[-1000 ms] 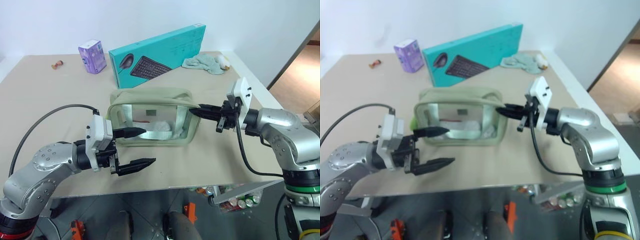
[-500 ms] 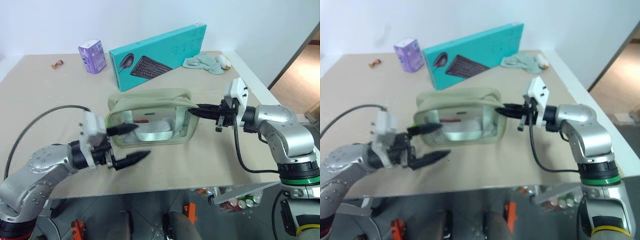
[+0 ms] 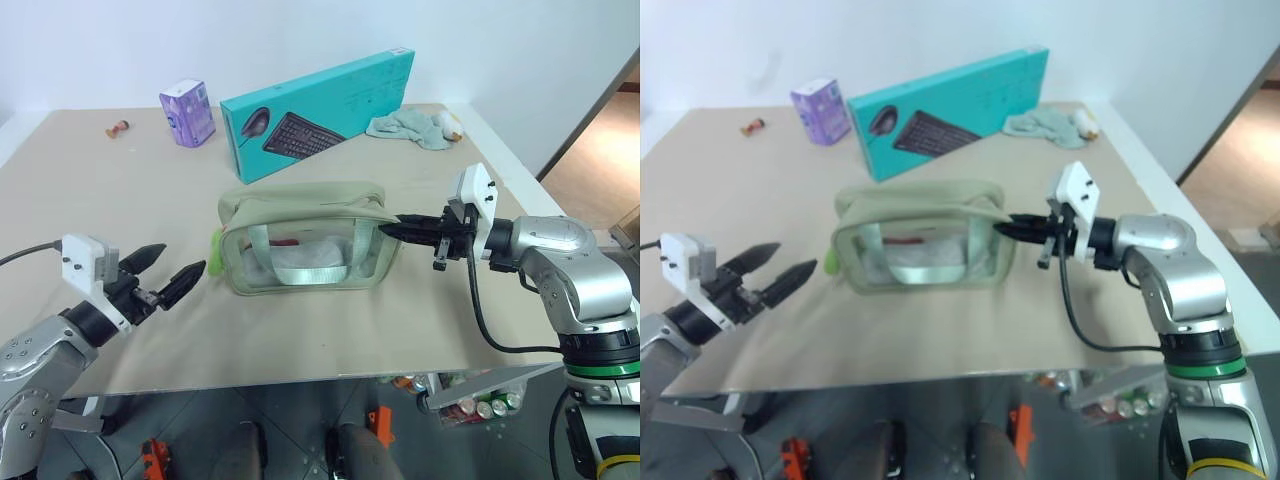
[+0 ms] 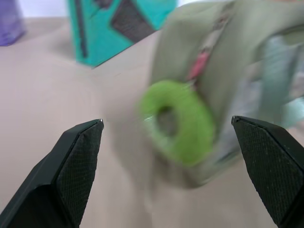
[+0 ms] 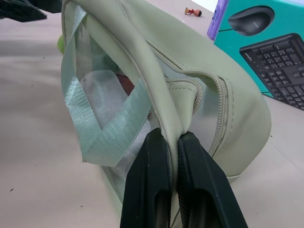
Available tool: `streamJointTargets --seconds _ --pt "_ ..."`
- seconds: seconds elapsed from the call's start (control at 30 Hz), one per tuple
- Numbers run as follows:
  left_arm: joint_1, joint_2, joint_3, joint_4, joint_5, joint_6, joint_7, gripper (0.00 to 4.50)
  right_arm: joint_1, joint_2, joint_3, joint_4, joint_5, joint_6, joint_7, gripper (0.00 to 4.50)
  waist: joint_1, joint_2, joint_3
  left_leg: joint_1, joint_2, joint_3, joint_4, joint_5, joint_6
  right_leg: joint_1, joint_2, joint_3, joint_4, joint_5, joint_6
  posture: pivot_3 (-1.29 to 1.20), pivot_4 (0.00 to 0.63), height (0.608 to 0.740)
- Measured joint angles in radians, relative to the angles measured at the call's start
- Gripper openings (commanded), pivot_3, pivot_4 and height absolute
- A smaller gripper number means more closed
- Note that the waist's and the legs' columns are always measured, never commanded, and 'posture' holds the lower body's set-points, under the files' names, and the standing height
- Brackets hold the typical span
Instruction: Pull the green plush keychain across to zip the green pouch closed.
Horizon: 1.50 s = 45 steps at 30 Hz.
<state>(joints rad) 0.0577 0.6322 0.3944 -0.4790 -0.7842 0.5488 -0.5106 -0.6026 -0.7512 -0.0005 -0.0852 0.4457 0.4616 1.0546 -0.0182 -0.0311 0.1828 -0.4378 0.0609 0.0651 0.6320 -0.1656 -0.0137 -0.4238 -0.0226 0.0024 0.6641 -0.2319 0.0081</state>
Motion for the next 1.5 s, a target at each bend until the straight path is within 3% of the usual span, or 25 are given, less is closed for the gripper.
streamJointTargets --seconds 0.27,0.53,0.73,1.0,1.27,1.5 --pt "-0.079 -0.035 -0.113 0.09 0.106 -0.064 -0.049 4.5 -0.001 0.0 0.0 0.001 -0.001 0.0 0.003 0.03 0.0 0.0 0.0 -0.001 0.001 0.002 -0.001 0.0 0.0 -0.001 0.001 0.0 0.0 0.0 0.0 0.0 0.15 0.74" --pt "-0.101 -0.035 -0.157 0.15 0.158 -0.094 -0.111 2.1 -0.001 0.0 0.0 0.0 -0.001 0.008 -0.001 0.0 0.0 0.0 0.0 -0.001 0.001 0.002 -0.001 0.0 0.0 -0.001 0.001 0.0 0.0 0.0 0.0 0.0 0.15 0.74" --pt "-0.109 -0.038 -0.16 0.186 0.194 -0.114 -0.127 0.05 -0.001 0.0 0.0 0.0 -0.001 0.009 -0.004 0.0 0.0 0.0 0.0 -0.001 0.001 0.002 -0.001 0.0 0.0 -0.001 0.001 0.0 0.0 0.001 0.0 0.0 0.15 0.74" --pt "-0.138 -0.035 -0.11 0.178 0.147 -0.106 -0.13 0.05 0.0 -0.009 0.0 -0.001 -0.001 0.002 0.008 0.0 0.0 0.0 0.0 -0.001 0.002 0.001 -0.001 0.0 0.0 -0.001 0.001 0.0 0.0 0.001 0.0 0.0 0.15 0.74" --pt "-0.323 0.024 -0.054 0.087 0.005 -0.006 -0.109 0.05 -0.001 -0.017 0.0 0.0 -0.004 -0.014 0.018 0.0 0.0 -0.001 0.0 -0.002 0.001 0.002 0.0 0.0 0.0 -0.001 0.001 0.0 0.0 0.001 0.001 0.0 0.15 0.74" --pt "-0.54 0.039 -0.18 0.036 -0.014 0.052 -0.105 0.05 -0.008 -0.021 0.001 0.009 -0.017 -0.026 0.034 0.0 -0.001 -0.001 0.0 -0.001 0.0 0.002 0.0 0.0 0.0 -0.001 0.002 0.001 0.0 0.004 0.007 0.0 0.15 0.74"
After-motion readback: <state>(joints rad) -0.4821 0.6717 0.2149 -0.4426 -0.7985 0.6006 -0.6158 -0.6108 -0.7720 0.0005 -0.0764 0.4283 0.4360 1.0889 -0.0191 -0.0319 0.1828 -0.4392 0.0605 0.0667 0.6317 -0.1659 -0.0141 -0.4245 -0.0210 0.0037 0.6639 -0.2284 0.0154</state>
